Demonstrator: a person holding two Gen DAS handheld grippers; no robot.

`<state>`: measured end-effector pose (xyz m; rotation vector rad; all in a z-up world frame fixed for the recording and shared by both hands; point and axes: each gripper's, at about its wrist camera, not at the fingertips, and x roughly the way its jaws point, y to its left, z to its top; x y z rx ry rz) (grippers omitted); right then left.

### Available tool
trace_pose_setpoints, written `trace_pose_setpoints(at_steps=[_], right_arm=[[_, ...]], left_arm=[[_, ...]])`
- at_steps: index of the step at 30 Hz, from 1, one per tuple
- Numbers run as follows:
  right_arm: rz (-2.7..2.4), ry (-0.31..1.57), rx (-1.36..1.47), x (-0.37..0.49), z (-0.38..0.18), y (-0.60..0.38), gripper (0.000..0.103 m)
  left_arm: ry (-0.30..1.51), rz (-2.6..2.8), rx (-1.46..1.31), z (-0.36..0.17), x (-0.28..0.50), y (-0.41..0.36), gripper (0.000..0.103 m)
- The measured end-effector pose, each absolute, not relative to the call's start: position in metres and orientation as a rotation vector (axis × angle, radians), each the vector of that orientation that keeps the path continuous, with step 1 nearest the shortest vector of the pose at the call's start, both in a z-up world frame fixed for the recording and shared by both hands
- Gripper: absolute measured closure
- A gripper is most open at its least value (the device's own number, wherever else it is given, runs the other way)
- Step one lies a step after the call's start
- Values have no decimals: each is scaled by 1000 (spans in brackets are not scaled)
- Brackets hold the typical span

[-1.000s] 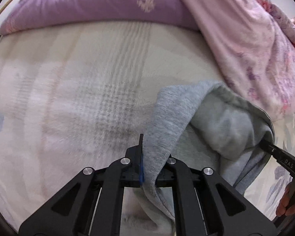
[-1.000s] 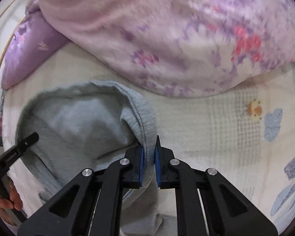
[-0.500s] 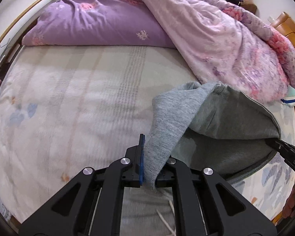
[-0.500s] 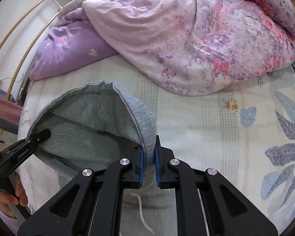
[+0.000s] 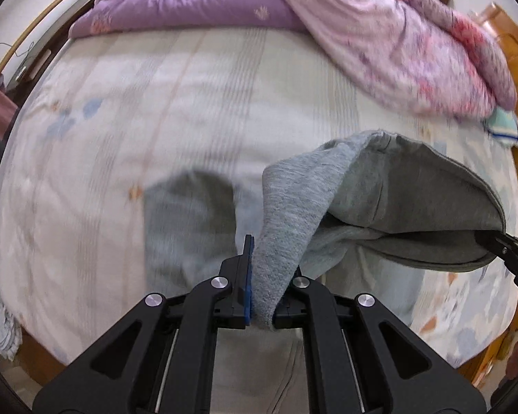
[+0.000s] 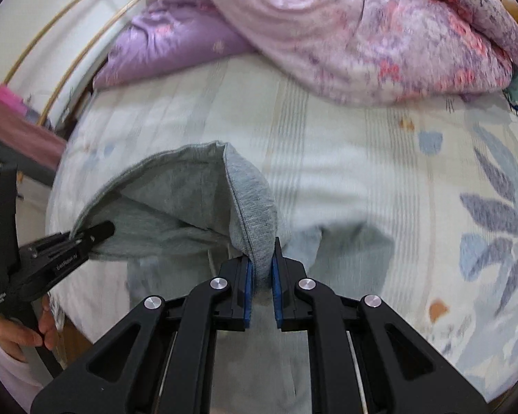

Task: Fold large clothes
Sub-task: 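Fold the hood over the hoodie body and open both tools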

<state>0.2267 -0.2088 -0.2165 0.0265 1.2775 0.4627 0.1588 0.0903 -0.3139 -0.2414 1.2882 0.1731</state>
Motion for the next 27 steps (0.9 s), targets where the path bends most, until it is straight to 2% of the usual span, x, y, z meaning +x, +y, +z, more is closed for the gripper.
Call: trace_pose_setpoints(at_steps=[5,9,12,13,14,15,16,17,21,24,25,26,27], right_arm=[[467,1397,-47,173,-257,-210,94],[439,1536,-70,142,-303,-215,93],[406,1674,-107,122,-340,-217,83],[395,1756,-92,115,-353,-219,82],[379,1802,-70,111,-359,-221,74],[373,1826,-43,108,-360,-224,65],[372,1817,-23,105,-356,-227,39],[356,1778,-23,105,-347,-230,25],[349,1636,23,120,-317,-234,23],[367,1564,63,142,-320,-224,23],[384,1542,70,150,-324,-215,26],[407,1519,77,158,-328,-206,40],[422,1504,81,164,-331,-200,48]], left_arm=[[1394,151,-241,-344,108,75,96],[1500,143,-223,-379,71,66,92],[1596,155,-207,-405,53,65,89],[1617,155,-200,-408,48,65,83],[1621,153,-198,-407,44,66,75],[1616,151,-199,-405,40,68,50],[1605,155,-196,-400,39,70,29],[1588,161,-197,-394,39,72,27],[1477,106,-226,-370,53,74,27],[1423,82,-231,-374,71,69,27],[1422,59,-242,-381,78,65,30],[1424,16,-266,-389,85,62,36],[1440,-27,-299,-399,88,60,56]])
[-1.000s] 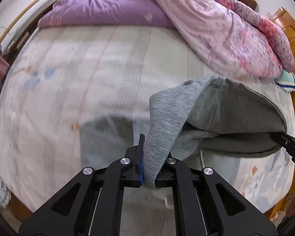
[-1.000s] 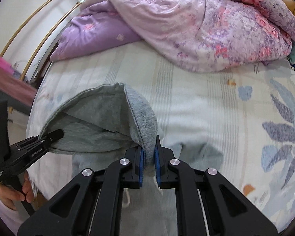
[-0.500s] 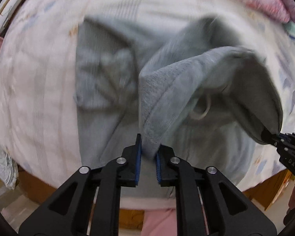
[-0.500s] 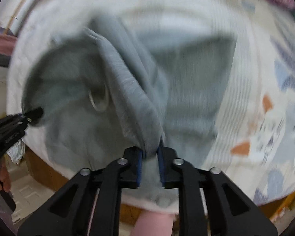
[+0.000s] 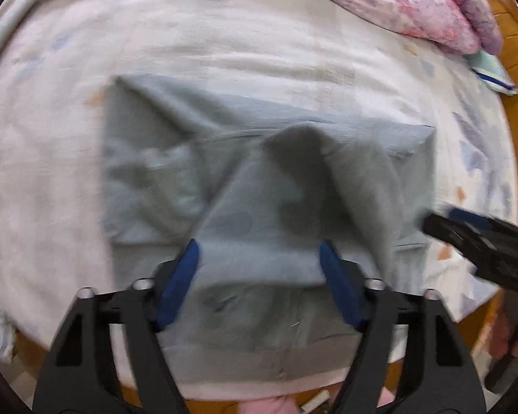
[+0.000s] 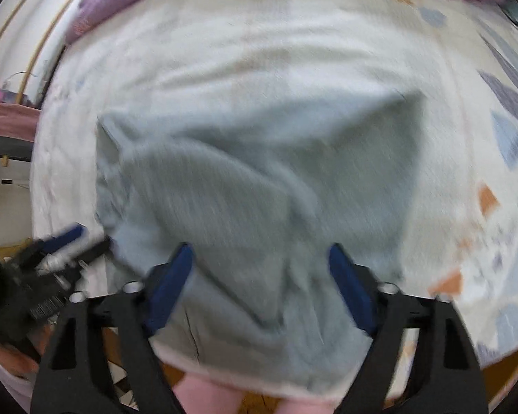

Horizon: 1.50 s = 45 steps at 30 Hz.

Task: Fold large clothes

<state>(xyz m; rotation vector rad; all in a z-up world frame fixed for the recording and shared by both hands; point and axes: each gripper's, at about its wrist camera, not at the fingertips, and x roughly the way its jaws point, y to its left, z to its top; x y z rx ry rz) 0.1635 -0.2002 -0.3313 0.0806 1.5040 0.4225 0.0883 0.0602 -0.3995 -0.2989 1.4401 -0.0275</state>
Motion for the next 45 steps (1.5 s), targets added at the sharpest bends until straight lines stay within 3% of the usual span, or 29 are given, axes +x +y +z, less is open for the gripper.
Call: trace_pose_setpoints(at_steps=[1,2,5,12,15,17,18,19,20,25,32,33,34,35,36,37,39,45], right_arm=[[462,1497,101,171,-341,-190,62],[494,1524,137,176,-354,-182,74],[511,1643,238,178,-389,-170,83],[515,1921,97,82,-430,-187,87],[464,1993,114,54,-436,-210,85],[449,1975,195,57,-422,-226,81],[440,1953,221,63,-414,-232,76],[432,1913,252,76,-402,-239,61],[423,1868,274,89,-392,-245,49],[365,1642,419,177,-362,-274,49],[269,1624,589,261,-416,-276,46],[258,1642,618,262,-426,-273,46],[249,1655,686,265,-434,-274,49],[272,1626,729,267,-433,-274,68],[302,1596,722,269,-428,-269,79],[322,1576,637,277,-419,-262,93],[304,1562,554,286,-413,-256,93],[208,1499,632,339,-428,-274,99]], left_arm=[[1498,-66,-340,-416,93,57,74],[1546,-73,-352,-428,95,56,78],[1663,-87,-299,-460,88,49,86],[1868,-46,-272,-498,-2,52,87],[1833,-9,-353,-483,-19,66,86],[1766,-9,-387,-463,-13,75,73],[1723,-8,-392,-449,-5,81,44],[1665,3,-391,-435,7,87,33],[1597,3,-391,-421,21,94,33],[1421,32,-394,-401,102,123,29],[1438,137,-555,-459,184,151,29],[1456,147,-588,-472,184,158,30],[1475,160,-628,-483,188,162,45],[1459,158,-678,-486,191,165,57],[1425,137,-696,-484,193,165,83],[1397,134,-670,-478,196,163,88],[1398,136,-607,-473,207,161,95],[1364,120,-585,-473,247,162,95]])
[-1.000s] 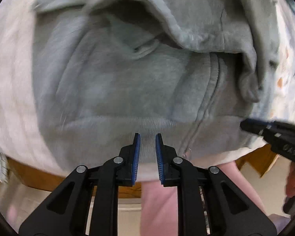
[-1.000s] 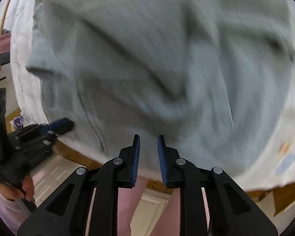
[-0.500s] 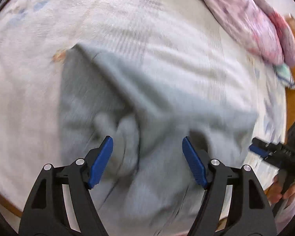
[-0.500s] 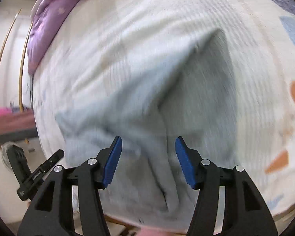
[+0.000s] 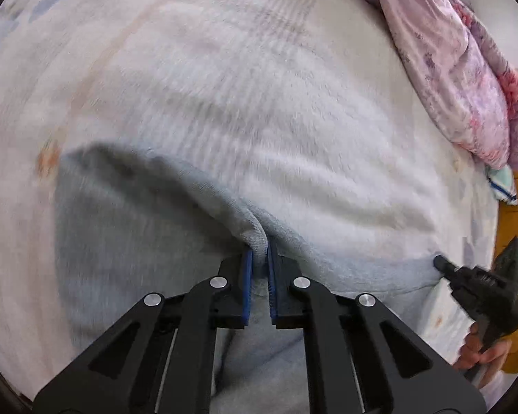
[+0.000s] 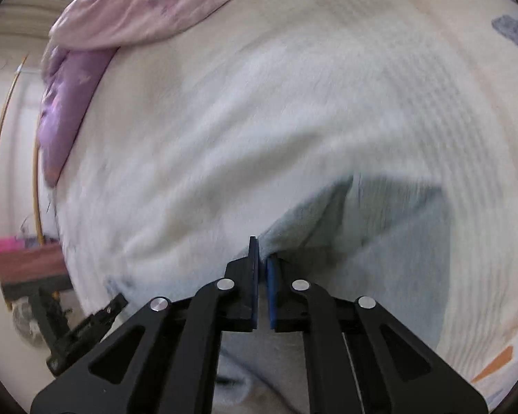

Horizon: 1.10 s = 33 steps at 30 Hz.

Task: Fold large clothes

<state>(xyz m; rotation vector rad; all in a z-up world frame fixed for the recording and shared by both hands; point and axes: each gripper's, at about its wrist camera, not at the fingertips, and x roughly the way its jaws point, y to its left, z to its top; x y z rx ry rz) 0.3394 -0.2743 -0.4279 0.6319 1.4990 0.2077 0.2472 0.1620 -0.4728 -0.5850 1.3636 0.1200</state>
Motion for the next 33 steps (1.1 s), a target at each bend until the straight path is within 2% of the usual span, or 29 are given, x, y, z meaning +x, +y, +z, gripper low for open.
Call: trace_pose_setpoints(at_steps=[2,3,5,6,7,8,10,14,17,19,20,22,24,26,27,28,29,30,31,32,33], right_arm=[[193,1529,623,350,-440,-264,99],[191,1548,588,347,-443,-260,98],[185,1574,509,343,-438,-252,91],[188,1565,495,340,-433,-252,89],[193,1555,459,334,-423,-250,86],[190,1546,423,328,-415,-249,86],[210,1496,372,312,-389,-248,86],[422,1474,344,275,-370,-215,86],[504,1602,294,236,-397,-170,86],[459,1758,297,206,-430,-159,86],[444,1817,284,192,-445,-154,92],[393,1806,265,172,-467,-151,95],[362,1774,293,169,-461,-153,95],[350,1776,330,172,-452,-155,91],[346,1772,336,174,-445,-156,90],[340,1760,326,175,-438,-158,86],[332,1740,307,177,-426,-159,67],[331,1721,297,178,-418,-160,49],[320,1688,285,179,-403,-163,15],[283,1651,272,179,-388,-167,9],[264,1606,285,177,-372,-172,9]], left_arm=[[1416,143,-580,-488,258,163,95],[1439,151,-576,-491,256,166,91],[1448,154,-565,-487,252,165,88],[1439,173,-520,-477,247,164,80],[1446,199,-461,-469,242,163,65],[1459,236,-389,-460,238,159,61],[1452,280,-253,-439,232,149,62],[1422,135,-315,-418,219,123,63],[1515,20,-345,-437,204,86,67],[1624,55,-300,-473,176,72,69],[1624,67,-296,-486,166,71,69],[1563,65,-325,-491,155,74,67],[1550,60,-348,-483,152,77,66],[1542,53,-332,-470,147,81,54],[1538,51,-321,-465,143,83,43],[1531,51,-316,-459,138,86,36],[1523,52,-318,-452,135,88,32],[1511,54,-326,-442,129,92,23],[1503,59,-326,-434,123,97,18],[1496,70,-320,-425,117,101,17],[1494,78,-319,-418,111,107,16]])
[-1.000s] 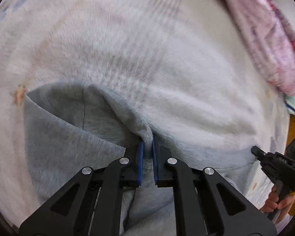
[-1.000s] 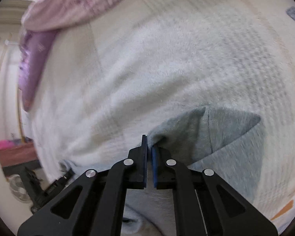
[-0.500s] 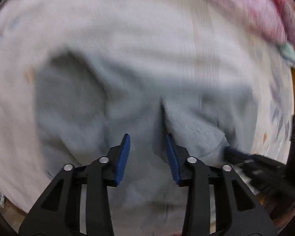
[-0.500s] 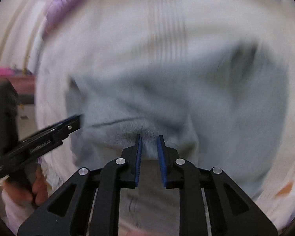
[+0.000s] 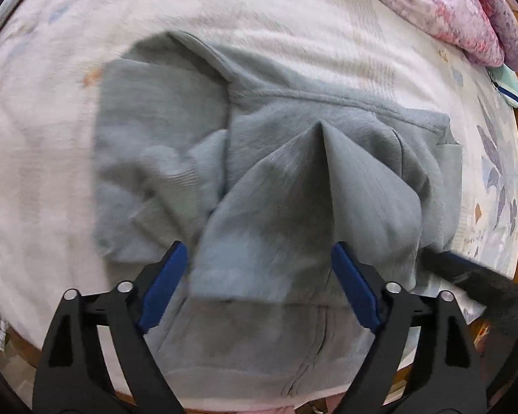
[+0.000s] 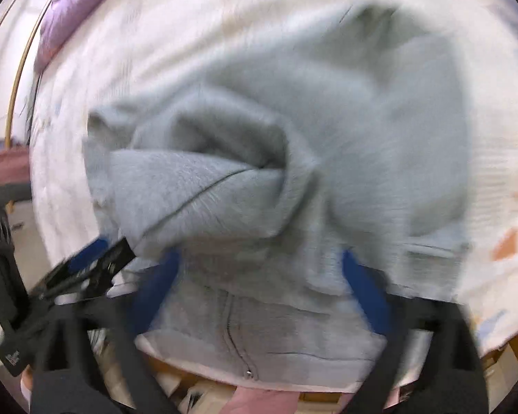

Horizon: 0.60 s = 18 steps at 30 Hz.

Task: Fold large clothes
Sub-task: 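Open both tools and pull back from the hoodie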

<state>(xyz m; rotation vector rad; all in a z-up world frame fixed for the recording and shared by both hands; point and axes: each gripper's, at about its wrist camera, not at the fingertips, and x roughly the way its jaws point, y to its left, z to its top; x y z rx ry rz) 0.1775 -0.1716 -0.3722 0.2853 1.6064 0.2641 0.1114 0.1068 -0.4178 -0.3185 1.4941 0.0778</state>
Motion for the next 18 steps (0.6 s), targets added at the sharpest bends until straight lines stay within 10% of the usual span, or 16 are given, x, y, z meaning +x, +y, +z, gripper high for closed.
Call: trace_pose_setpoints(at_steps=[18], right_arm=[[220,1273,254,116,-239,-209,9]], left_arm=[[1400,54,-360,-315,81,133,14]])
